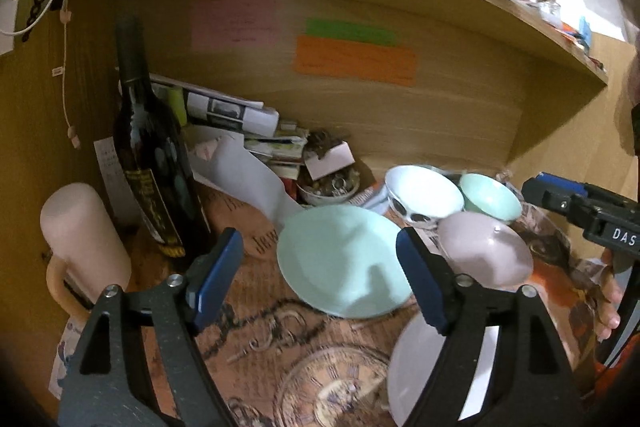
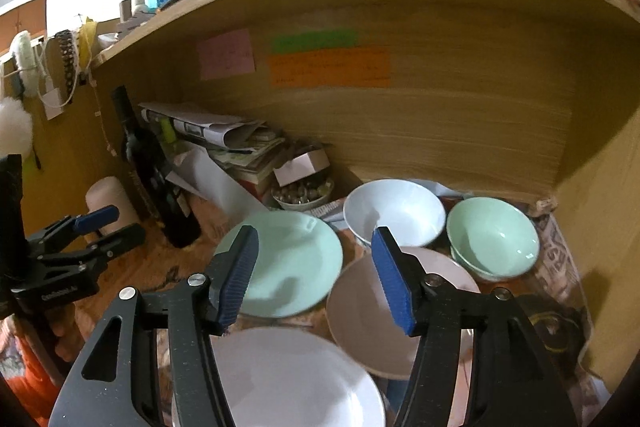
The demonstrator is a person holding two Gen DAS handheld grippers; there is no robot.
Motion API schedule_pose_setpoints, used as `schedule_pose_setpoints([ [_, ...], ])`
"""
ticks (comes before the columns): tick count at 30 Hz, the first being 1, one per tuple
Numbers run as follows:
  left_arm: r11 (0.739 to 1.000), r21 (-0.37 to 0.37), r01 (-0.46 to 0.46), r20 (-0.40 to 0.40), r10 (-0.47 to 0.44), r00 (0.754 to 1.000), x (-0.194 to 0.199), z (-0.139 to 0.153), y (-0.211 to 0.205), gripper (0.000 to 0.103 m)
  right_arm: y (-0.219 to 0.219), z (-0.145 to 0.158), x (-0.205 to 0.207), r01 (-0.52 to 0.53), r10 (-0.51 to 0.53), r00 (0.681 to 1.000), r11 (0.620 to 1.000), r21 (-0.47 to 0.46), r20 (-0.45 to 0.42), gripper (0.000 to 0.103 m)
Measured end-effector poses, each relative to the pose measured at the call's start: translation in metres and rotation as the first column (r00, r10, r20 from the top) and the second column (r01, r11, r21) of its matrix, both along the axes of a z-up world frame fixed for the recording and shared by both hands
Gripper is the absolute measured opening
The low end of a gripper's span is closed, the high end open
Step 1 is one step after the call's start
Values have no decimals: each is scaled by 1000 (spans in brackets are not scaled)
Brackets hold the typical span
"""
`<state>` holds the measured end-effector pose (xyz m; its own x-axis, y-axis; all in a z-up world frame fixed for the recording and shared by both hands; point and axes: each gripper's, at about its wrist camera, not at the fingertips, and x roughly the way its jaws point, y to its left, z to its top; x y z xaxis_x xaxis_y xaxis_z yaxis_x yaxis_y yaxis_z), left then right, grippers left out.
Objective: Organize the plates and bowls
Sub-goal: 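Grasp the mint green plate rim with the left tool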
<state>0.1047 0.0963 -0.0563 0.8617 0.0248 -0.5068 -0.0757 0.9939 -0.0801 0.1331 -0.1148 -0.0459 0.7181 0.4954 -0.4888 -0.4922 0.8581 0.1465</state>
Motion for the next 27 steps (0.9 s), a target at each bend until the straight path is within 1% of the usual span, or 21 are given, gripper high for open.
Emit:
schedule_pose_setpoints([
  [5, 1000, -16, -17, -38, 17, 999, 25, -9, 15, 81, 20, -6, 27, -21, 20, 999, 999, -34, -38, 56],
  [9, 999, -29, -20, -105, 17, 994, 47, -26, 27, 81, 40, -18, 52, -46, 37, 995, 995, -92, -95, 56],
  [13, 1000, -21, -12, -160, 9, 987, 64, -42, 30, 81, 56, -34, 75, -80, 55, 986, 985, -154, -156, 56],
  [20, 999, -41, -8, -287, -4, 958, 94, -75, 39, 81, 77, -63, 112, -141, 68, 956, 960, -244, -285, 56],
  [24, 998, -69, -7, -346, -17, 938, 106, -92, 43, 81, 83, -76, 128, -177, 77, 931, 950, -258, -356, 55],
  [27, 997, -81, 2, -374, -32, 927, 110, -101, 43, 81, 86, -85, 138, -206, 83, 908, 942, -265, -411, 55],
])
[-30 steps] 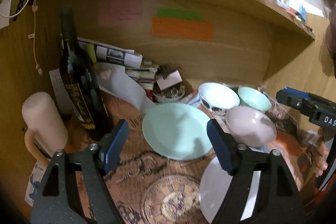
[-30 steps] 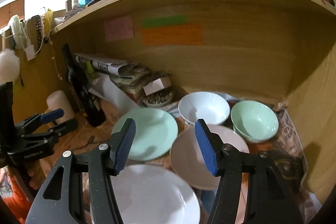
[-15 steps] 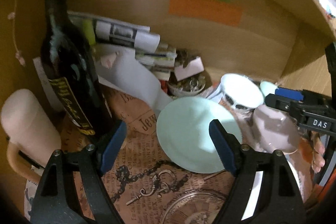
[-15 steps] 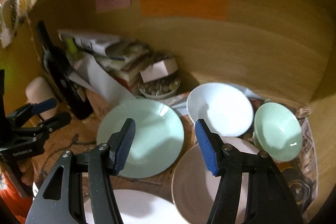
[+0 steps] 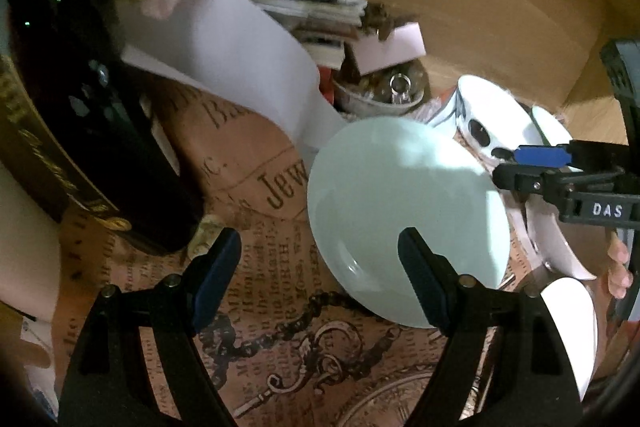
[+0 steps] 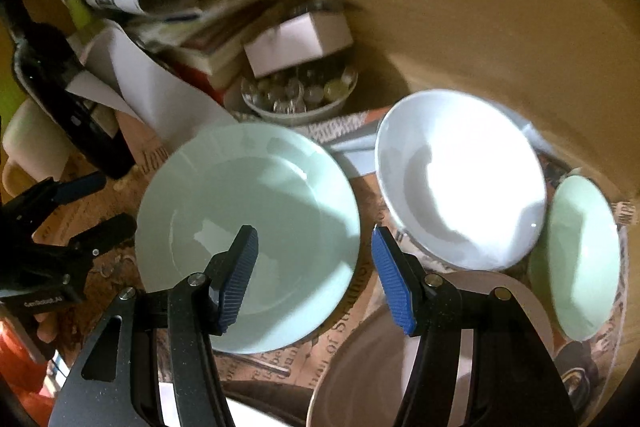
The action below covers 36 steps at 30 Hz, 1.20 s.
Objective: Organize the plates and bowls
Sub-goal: 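Grasp the mint green plate rim with the left tool, then lift the mint green plate with the left tool toward the plate stack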
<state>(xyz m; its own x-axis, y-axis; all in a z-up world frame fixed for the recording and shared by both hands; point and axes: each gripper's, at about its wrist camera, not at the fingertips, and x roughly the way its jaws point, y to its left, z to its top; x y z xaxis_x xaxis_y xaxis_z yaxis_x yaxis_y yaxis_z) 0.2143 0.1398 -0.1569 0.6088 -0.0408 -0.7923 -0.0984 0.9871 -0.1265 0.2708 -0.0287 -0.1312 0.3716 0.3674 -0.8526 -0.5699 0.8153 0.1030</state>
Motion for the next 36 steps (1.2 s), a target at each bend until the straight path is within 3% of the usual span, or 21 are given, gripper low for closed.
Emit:
schedule_pose_setpoints([
  [4, 1000, -5, 18, -20, -18, 1000, 2, -8, -1, 75, 4, -11, 10, -1, -2, 999, 998, -58, -45, 39],
  [7, 999, -8, 31, -31, -32, 999, 3, -11, -2, 64, 4, -17, 17, 4, -10, 997, 996, -86, -72, 38],
  [21, 995, -78, 58, -85, -65, 994, 10, -25, 4, 35, 23, -35, 32, -23, 2, 994, 981, -194, -111, 38],
  [29, 990, -96, 103, -88, -112, 990, 11, -29, -6, 30, 25, -38, 46, -26, 0, 989, 985, -169, -149, 36],
  [33, 992, -55, 114, -87, -118, 989, 11, -30, -15, 29, 26, -37, 43, -22, 0, 992, 986, -167, -125, 35],
  [36, 993, -64, 100, -90, -105, 990, 12, -31, -11, 29, 26, -35, 36, -20, 3, 996, 984, -178, -94, 26],
])
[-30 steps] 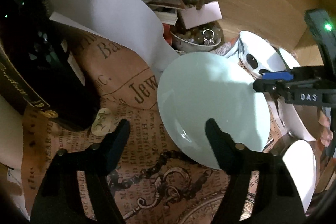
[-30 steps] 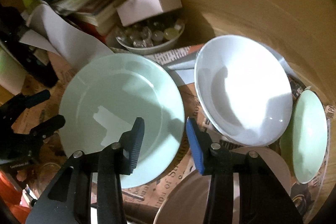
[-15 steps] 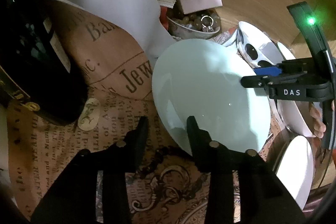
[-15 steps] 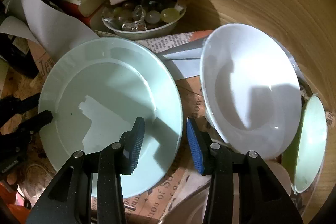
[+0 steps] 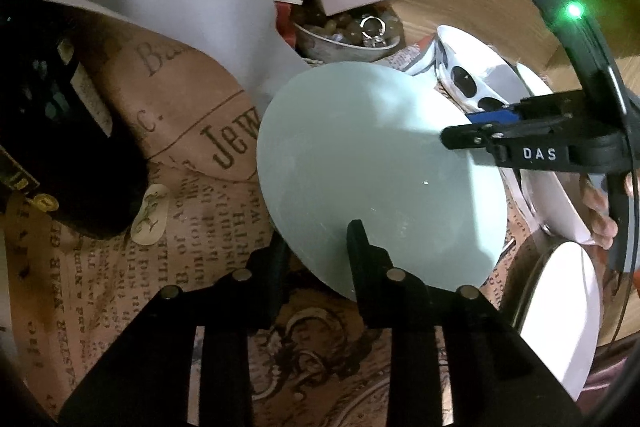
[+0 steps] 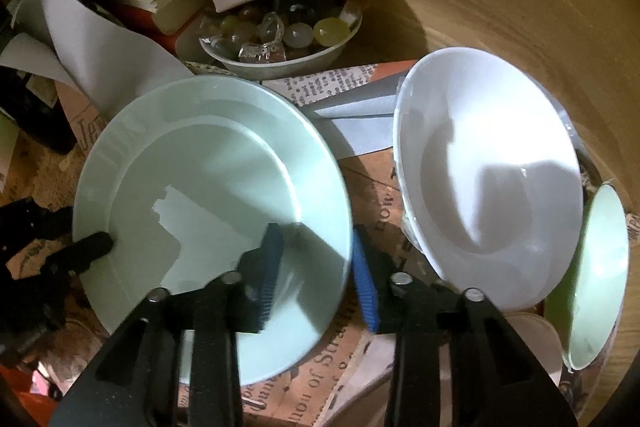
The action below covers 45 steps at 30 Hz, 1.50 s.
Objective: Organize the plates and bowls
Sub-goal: 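Lift the mint green plate with the left tool toward the plate stack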
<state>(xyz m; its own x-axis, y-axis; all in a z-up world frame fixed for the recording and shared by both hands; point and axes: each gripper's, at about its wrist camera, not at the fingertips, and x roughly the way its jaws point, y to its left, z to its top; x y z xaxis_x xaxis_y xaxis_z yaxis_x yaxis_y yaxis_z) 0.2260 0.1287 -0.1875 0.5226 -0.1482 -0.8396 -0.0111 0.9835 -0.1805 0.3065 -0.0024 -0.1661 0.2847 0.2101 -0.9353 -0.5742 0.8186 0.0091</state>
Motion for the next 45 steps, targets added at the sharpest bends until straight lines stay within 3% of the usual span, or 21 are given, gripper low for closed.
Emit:
schedule_pose_setpoints([
  [16, 998, 43, -45, 45, 43, 998, -24, 16, 4, 29, -19, 25, -38, 8, -10, 1000, 993, 117, 11, 23],
  [29, 996, 36, -76, 147, 70, 987, -47, 54, -2, 29, -44, 76, -75, -1, -23, 993, 978, 208, 112, 23],
  [35, 996, 47, -76, 195, 66, 979, -69, 72, -7, 29, -62, 83, -94, -8, -29, 985, 977, 212, 168, 23],
  [45, 996, 54, -65, 239, 50, 970, -96, 86, -27, 29, -61, 87, -113, 10, -56, 981, 969, 246, 184, 23],
])
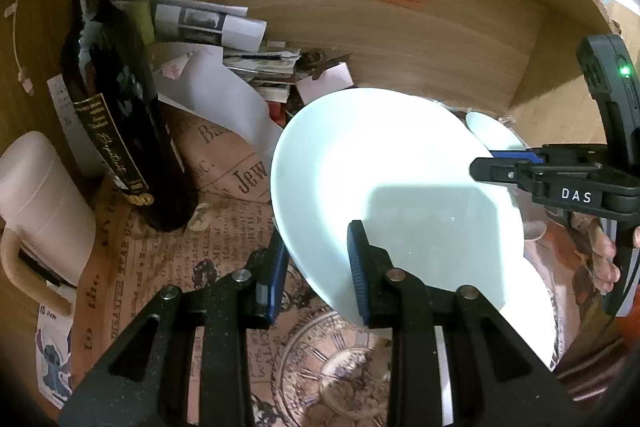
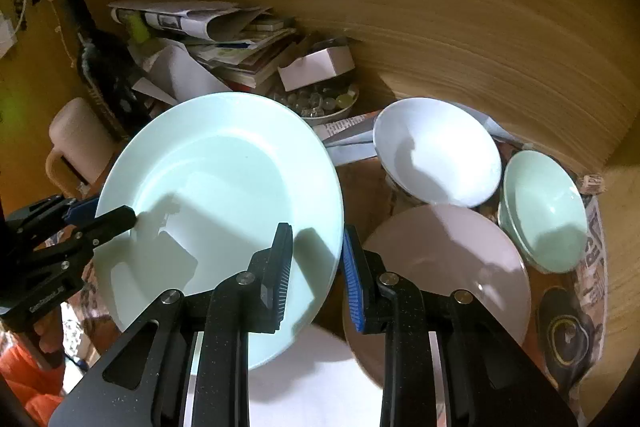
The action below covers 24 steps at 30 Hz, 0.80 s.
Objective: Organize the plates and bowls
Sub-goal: 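Lift the mint green plate with the left tool toward the plate stack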
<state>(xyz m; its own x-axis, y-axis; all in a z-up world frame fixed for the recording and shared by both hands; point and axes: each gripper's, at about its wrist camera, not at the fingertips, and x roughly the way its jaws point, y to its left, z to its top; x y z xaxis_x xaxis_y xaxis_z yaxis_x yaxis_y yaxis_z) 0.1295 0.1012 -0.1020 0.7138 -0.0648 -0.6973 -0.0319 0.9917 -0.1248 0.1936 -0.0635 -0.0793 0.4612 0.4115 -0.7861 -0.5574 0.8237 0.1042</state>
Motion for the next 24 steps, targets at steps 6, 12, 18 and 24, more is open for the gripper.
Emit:
schedule_pose_setpoints([
  [6, 1000, -1, 8, 12, -8, 1000, -13, 6, -13, 29, -14, 5, -17, 10, -10, 1000, 1000, 15, 18, 23],
  [12, 1000, 1, 16, 18, -16, 1000, -24, 9, -24, 29, -30, 7, -33, 16, -17, 999, 999, 35, 34, 23],
  [18, 1000, 8, 29, 16, -29, 999, -36, 12, -33, 29, -44, 4, -51, 25, -27, 999, 999, 46, 40, 23],
  [24, 999, 18, 40, 14, -40, 999, -50, 12, -45, 29, -55, -2, -64, 31, -33, 999, 998, 48, 35, 23],
])
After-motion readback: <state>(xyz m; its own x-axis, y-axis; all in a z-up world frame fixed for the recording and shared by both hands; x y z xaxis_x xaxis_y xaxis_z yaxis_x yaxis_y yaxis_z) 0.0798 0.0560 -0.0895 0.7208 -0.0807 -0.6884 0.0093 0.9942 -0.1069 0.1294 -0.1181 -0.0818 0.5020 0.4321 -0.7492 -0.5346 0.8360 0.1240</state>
